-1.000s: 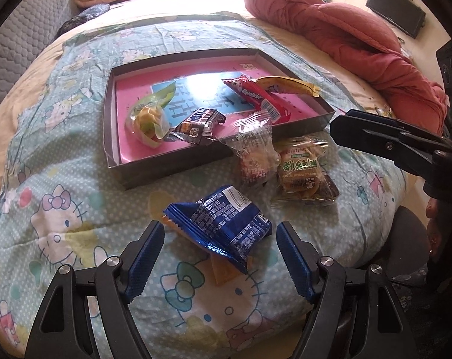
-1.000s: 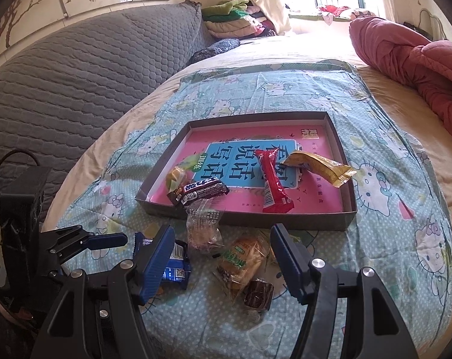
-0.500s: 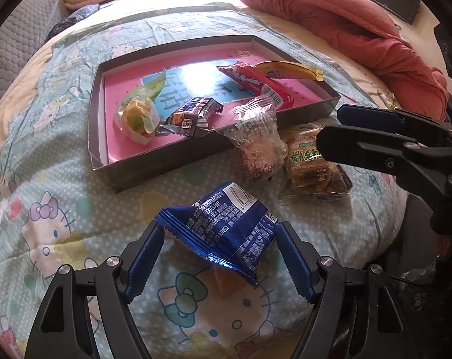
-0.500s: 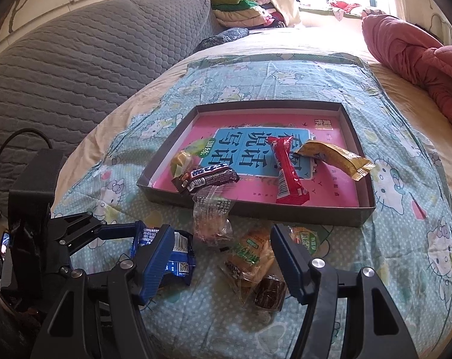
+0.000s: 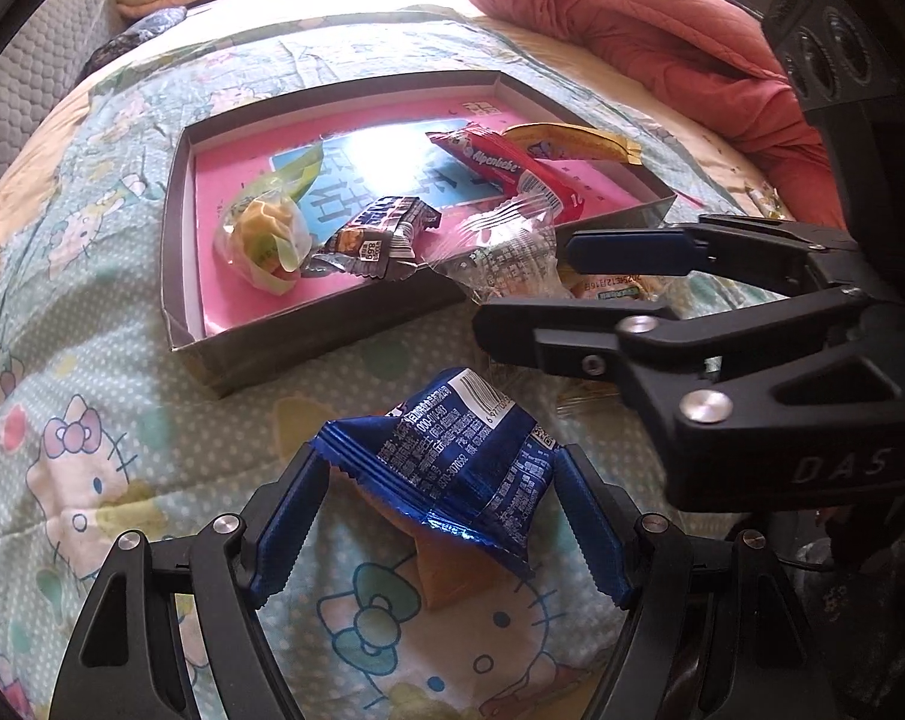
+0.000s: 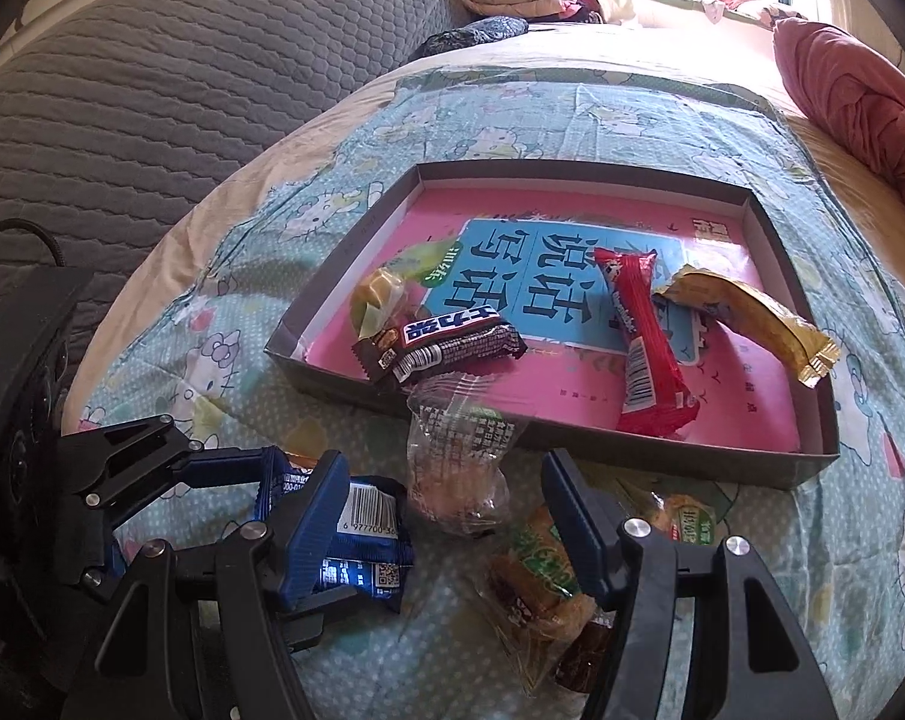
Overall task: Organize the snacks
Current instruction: 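Grasp the blue biscuit packet with the left tool while the right tool grasps the clear pastry bag, then lift both held snacks and carry them toward the box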
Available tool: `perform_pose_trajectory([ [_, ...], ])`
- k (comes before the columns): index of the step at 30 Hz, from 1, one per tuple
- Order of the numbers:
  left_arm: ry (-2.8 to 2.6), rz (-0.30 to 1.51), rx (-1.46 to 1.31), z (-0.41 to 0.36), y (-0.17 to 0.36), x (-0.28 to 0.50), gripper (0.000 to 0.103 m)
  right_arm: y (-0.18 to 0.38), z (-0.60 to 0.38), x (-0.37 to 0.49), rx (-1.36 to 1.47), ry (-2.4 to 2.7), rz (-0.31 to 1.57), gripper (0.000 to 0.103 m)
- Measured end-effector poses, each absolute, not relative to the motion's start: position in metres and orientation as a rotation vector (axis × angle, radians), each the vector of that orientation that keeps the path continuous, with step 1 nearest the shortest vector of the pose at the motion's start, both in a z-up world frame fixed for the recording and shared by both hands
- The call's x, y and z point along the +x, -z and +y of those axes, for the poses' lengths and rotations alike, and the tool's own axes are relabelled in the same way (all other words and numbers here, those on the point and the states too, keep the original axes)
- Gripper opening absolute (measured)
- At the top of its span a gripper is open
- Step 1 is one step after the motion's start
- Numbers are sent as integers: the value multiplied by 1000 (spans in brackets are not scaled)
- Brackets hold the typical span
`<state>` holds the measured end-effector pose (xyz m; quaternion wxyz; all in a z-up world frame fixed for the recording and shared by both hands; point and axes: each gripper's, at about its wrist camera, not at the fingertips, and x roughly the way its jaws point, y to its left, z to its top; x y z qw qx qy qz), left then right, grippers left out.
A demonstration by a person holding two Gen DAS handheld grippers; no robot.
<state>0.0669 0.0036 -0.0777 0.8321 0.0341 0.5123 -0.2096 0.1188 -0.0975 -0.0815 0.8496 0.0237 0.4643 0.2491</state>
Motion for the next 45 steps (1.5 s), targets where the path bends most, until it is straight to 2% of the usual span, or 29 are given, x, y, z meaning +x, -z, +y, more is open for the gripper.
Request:
perform_pose_trajectory([
  [2,448,1086,70,4,78,68,79,86,-92,122,33,-529,992,62],
  [9,453,1080,73,3,78,69,79,100,-80,128,1,-531,1008,37],
  [22,474,1057,117,-7,78,74,79,80,-132,123,275,-569,952,36],
  [30,516,1060,159,-19,85,85,79,68,-150,118,342,-560,918,36],
  [36,542,1057,122,-19,87,93,69,65,-162,115,372,-540,911,36],
  [39,540,1052,109,-17,87,95,61,63,-165,113,376,-532,906,36],
  [45,534,1040,41,1,79,94,58,61,-167,111,385,-531,899,36],
])
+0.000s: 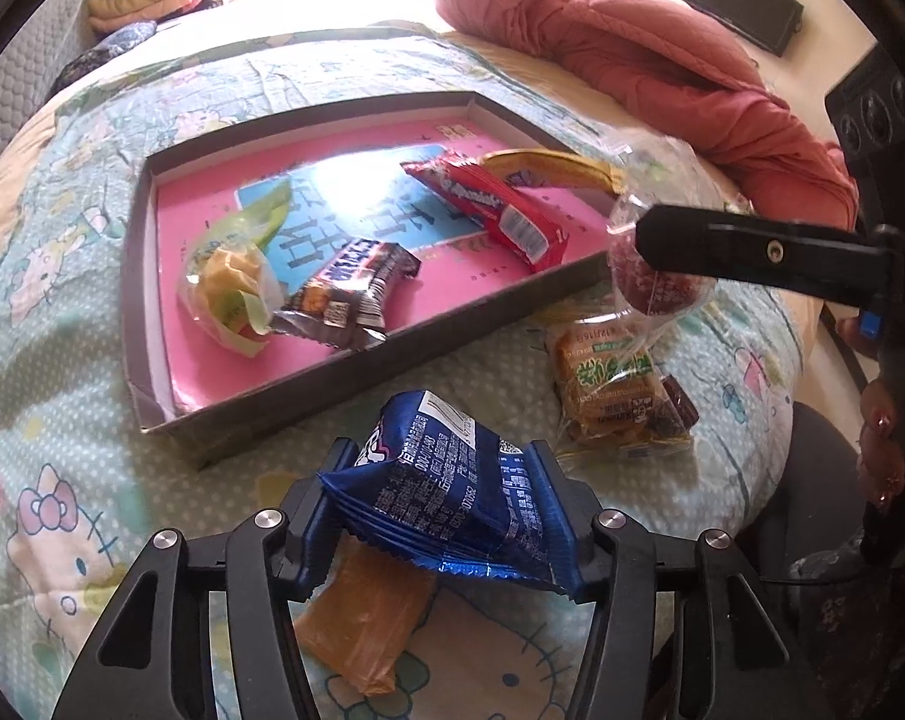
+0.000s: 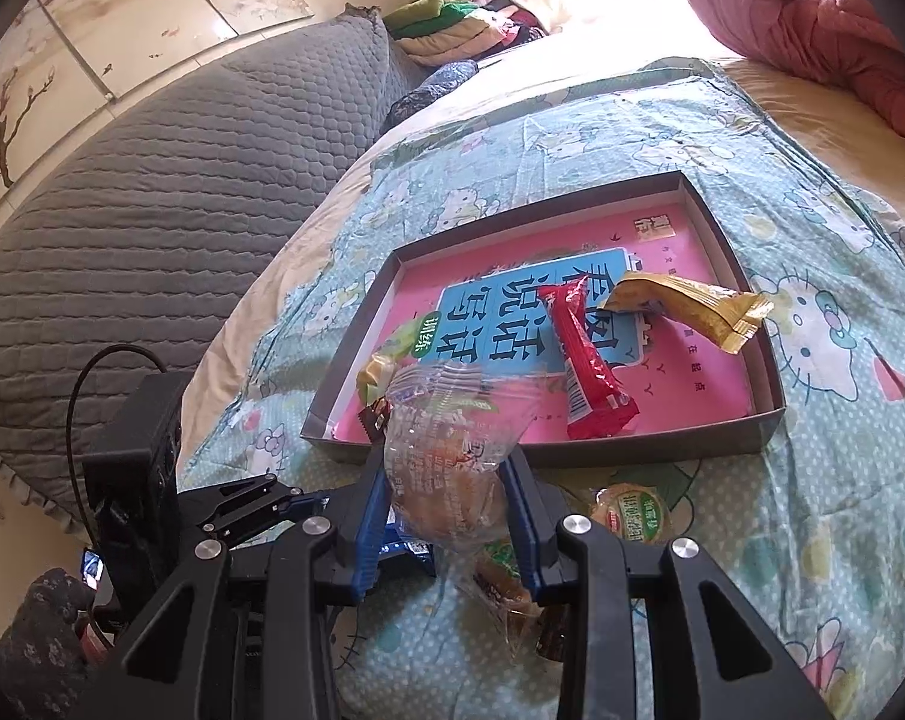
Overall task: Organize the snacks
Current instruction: 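Lift both held snacks and carry them toward the box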
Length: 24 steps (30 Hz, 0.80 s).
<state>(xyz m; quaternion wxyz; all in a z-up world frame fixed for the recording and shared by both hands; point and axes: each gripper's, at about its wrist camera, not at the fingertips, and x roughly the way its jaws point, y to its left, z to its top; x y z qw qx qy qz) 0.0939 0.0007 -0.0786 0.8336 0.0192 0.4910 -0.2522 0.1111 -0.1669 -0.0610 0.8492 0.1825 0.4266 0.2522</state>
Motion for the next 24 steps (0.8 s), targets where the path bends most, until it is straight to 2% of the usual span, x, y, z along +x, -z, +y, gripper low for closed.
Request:
perform_pose_trajectory([
  [10,486,979,-77,31,57,92,58,57,-172,111,402,-528,884,36],
  [11,481,971,-89,35,55,92,56,57,-173,111,402,-527,883,36],
  [13,472,954,-108,41,50,91,45,56,-174,111,405,-526,878,37],
  [21,497,1022,-144,47,60,97,44,59,-174,111,408,-523,888,37],
  [24,513,1021,-86,34,60,93,48,59,-174,111,410,-521,888,37],
])
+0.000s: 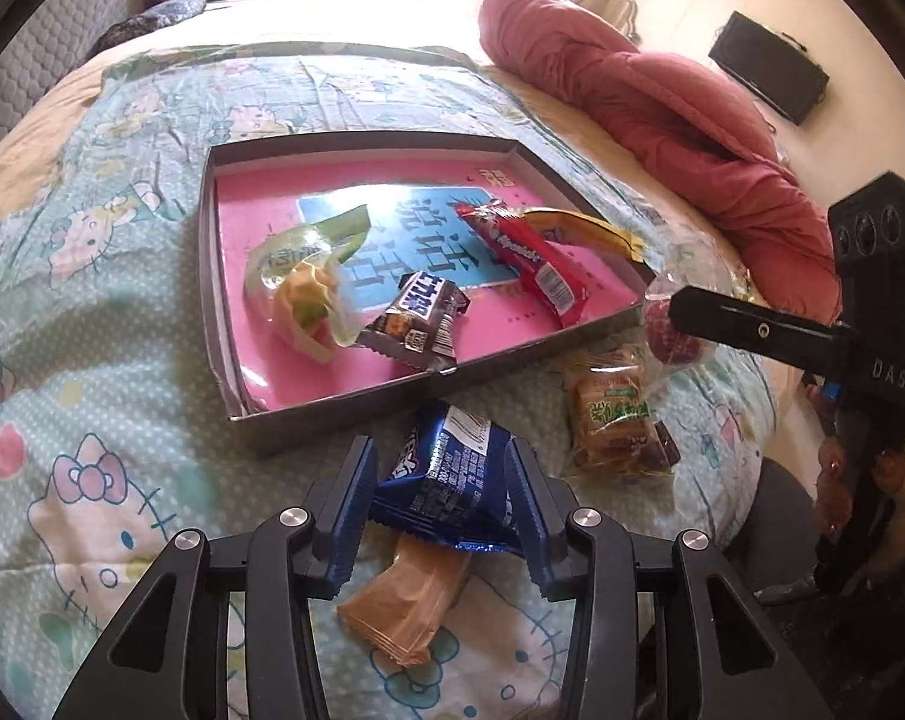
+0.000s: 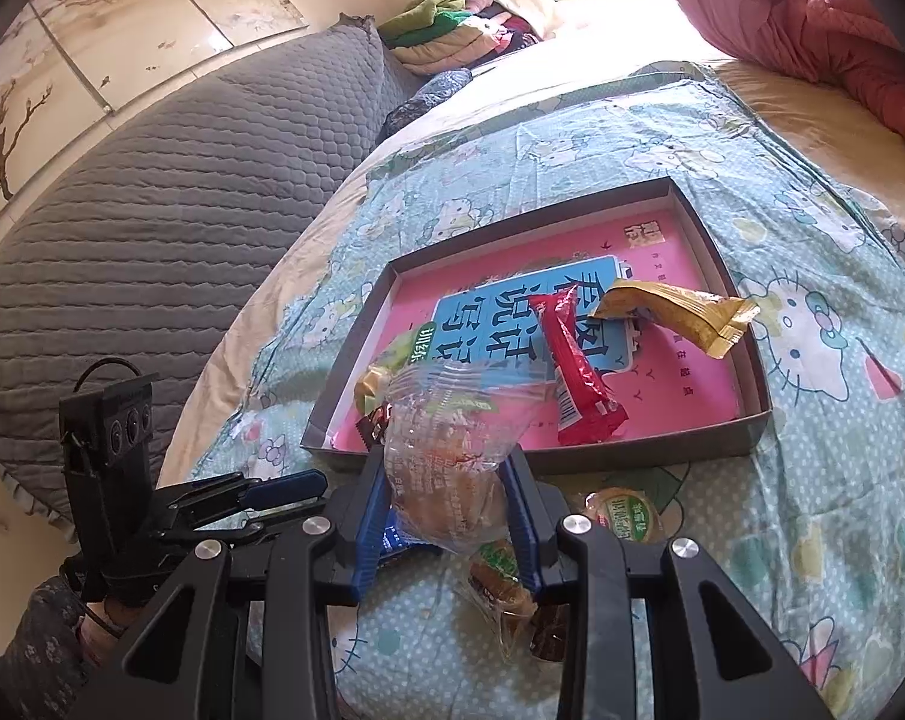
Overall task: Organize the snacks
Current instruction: 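Lift both held snacks and carry them toward the box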
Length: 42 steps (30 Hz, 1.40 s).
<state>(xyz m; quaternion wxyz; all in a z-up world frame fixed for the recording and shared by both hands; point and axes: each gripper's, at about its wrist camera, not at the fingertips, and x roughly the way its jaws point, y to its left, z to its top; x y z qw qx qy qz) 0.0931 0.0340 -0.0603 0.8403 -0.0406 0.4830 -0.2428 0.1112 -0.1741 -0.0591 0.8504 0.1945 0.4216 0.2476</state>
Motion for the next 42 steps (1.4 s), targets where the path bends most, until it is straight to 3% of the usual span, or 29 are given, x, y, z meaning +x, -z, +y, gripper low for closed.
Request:
perform_pose_trajectory([
  [2,531,1009,-52,25,59,89,59,60,-175,112,417,-523,890,37],
  [5,520,1022,18,10,65,89,65,60,-177,112,426,-522,890,37],
  [17,469,1065,102,-10,84,93,64,62,-184,113,455,-508,883,37],
  [22,460,1062,129,-18,87,93,58,63,-187,115,468,-502,883,37],
  [42,421,932,-58,28,38,84,57,52,-193,113,456,-493,834,37],
])
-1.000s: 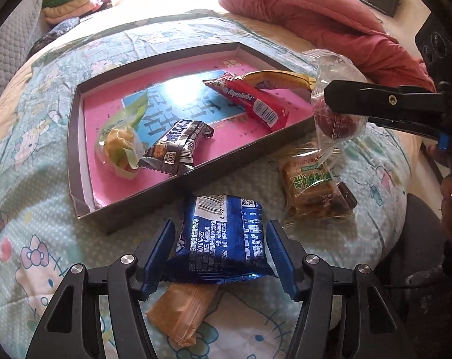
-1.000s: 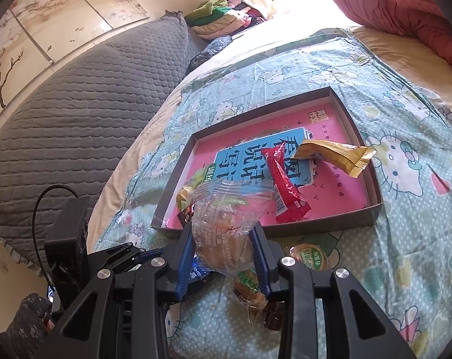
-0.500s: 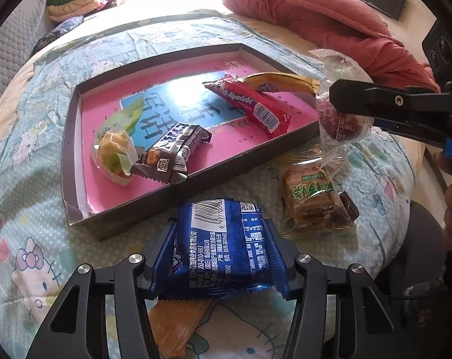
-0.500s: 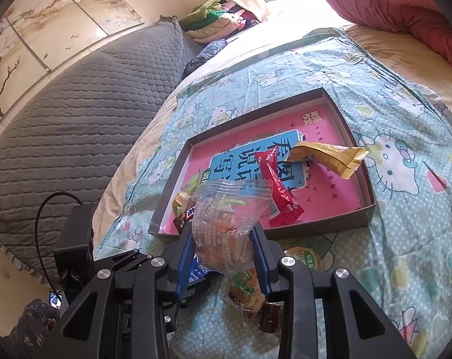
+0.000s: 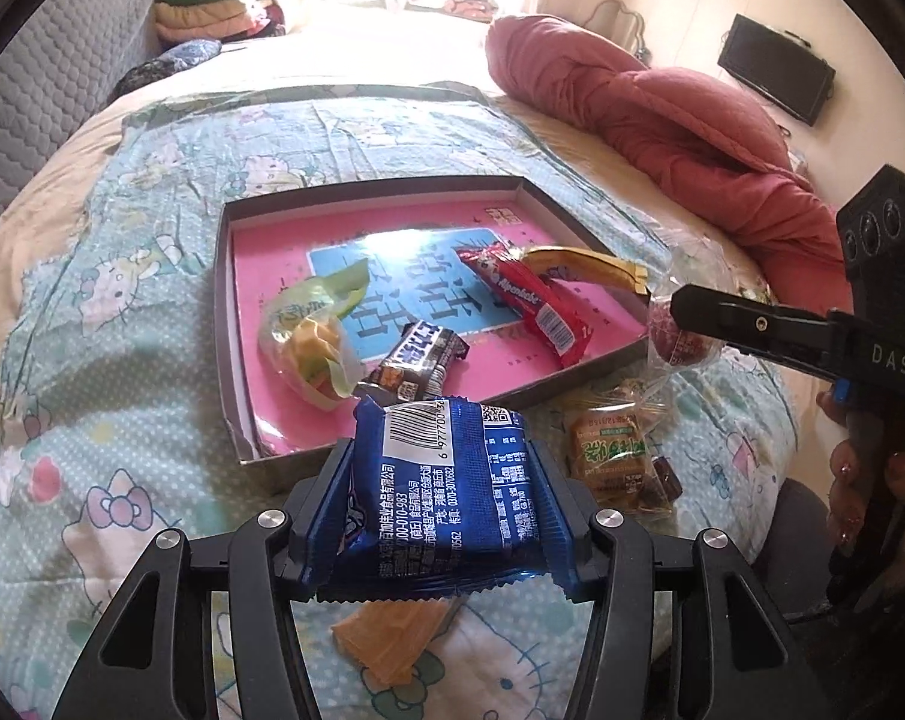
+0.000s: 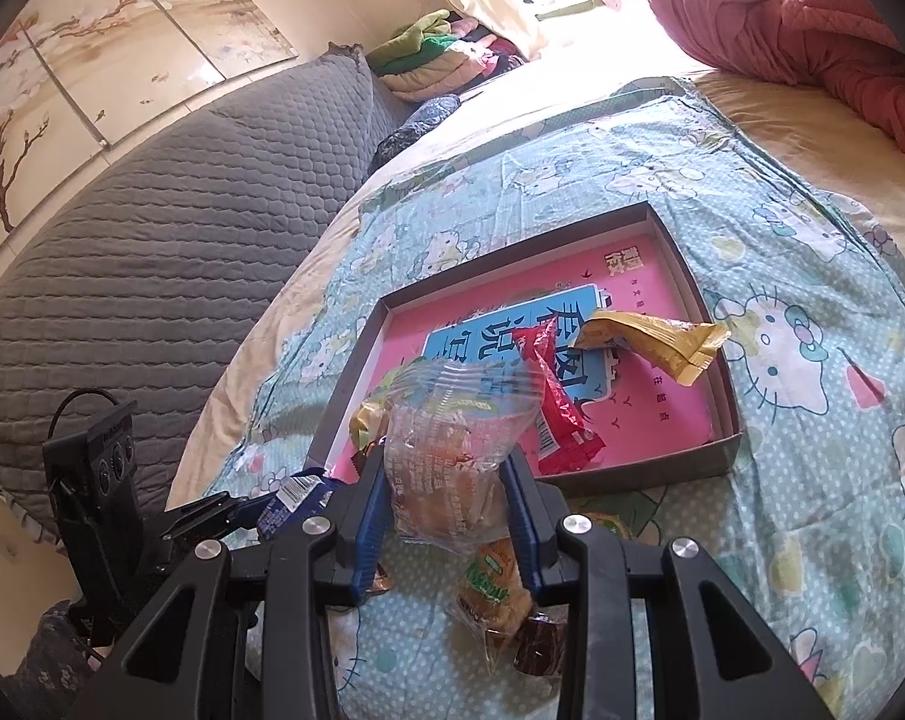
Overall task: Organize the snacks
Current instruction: 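Lift both held snacks and carry them toward the box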
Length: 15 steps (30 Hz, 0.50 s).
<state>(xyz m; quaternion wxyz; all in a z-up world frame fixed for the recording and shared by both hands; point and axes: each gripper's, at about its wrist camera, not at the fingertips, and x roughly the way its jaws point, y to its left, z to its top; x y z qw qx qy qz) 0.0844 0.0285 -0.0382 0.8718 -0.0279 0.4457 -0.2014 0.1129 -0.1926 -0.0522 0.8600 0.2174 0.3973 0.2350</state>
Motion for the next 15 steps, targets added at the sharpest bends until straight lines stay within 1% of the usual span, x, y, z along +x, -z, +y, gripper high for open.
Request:
perform_pose_trajectory([
  [8,345,893,-122,52,32,93,57,49,-197,115,449,-475,819,37],
  [15,315,888,-128,55,39,105,57,48,-205,118,442,-441,803,37],
])
